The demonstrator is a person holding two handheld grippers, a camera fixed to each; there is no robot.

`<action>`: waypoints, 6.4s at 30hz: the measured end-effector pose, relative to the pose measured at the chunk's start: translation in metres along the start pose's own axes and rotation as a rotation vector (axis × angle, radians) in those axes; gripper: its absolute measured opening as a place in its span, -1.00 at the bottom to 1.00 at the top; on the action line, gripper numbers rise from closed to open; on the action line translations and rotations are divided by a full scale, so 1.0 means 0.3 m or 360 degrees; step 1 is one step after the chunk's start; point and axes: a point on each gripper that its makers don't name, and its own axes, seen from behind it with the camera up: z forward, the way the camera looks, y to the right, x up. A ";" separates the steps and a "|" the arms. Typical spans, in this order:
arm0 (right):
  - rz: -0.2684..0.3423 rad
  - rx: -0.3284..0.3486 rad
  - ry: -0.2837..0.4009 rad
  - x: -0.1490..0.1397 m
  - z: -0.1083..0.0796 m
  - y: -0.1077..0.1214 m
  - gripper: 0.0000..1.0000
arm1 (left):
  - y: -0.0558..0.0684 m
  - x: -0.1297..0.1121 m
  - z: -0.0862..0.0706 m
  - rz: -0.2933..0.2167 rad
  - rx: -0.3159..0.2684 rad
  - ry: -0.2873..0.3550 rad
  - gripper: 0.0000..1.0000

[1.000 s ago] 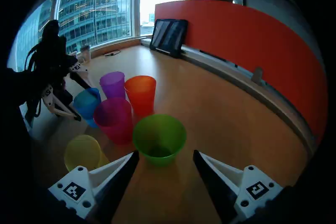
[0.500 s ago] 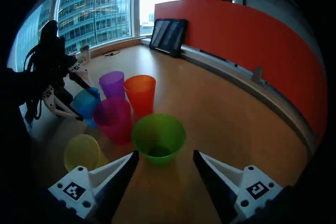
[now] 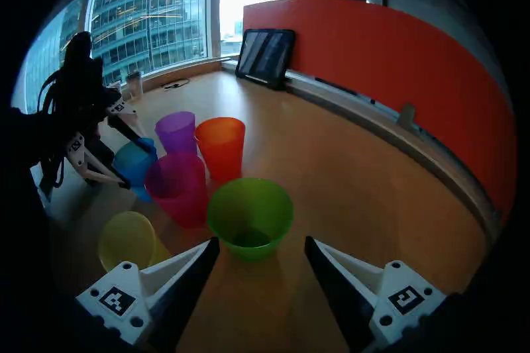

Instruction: Pour water

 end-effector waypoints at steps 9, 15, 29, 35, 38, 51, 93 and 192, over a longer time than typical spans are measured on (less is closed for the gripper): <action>-0.0005 0.0013 -0.0003 0.006 0.020 -0.005 1.00 | -0.004 0.005 -0.022 0.0003 -0.0004 0.0016 0.71; -0.0010 0.0028 -0.0001 0.021 0.043 -0.019 1.00 | -0.017 0.008 -0.041 -0.0015 0.0004 0.0027 0.71; -0.0026 0.0053 0.0022 0.072 0.093 -0.046 0.97 | -0.029 0.016 -0.081 -0.0036 0.0025 0.0057 0.71; -0.0018 0.0041 0.0028 0.072 0.091 -0.042 0.83 | -0.034 0.021 -0.091 -0.0044 0.0034 0.0071 0.71; -0.0013 0.0024 0.0033 0.071 0.083 -0.034 0.83 | -0.036 0.026 -0.099 -0.0053 0.0038 0.0082 0.71; -0.0001 -0.0051 0.0204 0.202 -0.067 -0.025 0.83 | -0.039 0.078 -0.174 -0.0085 0.0093 0.0180 0.71; -0.0030 -0.0140 0.0823 0.486 -0.440 -0.317 0.85 | 0.052 0.376 -0.474 0.0028 0.0206 0.0618 0.71; -0.0157 0.0280 0.0964 0.597 -0.201 -0.736 0.81 | 0.012 0.765 -0.652 0.1037 0.0665 0.0709 0.71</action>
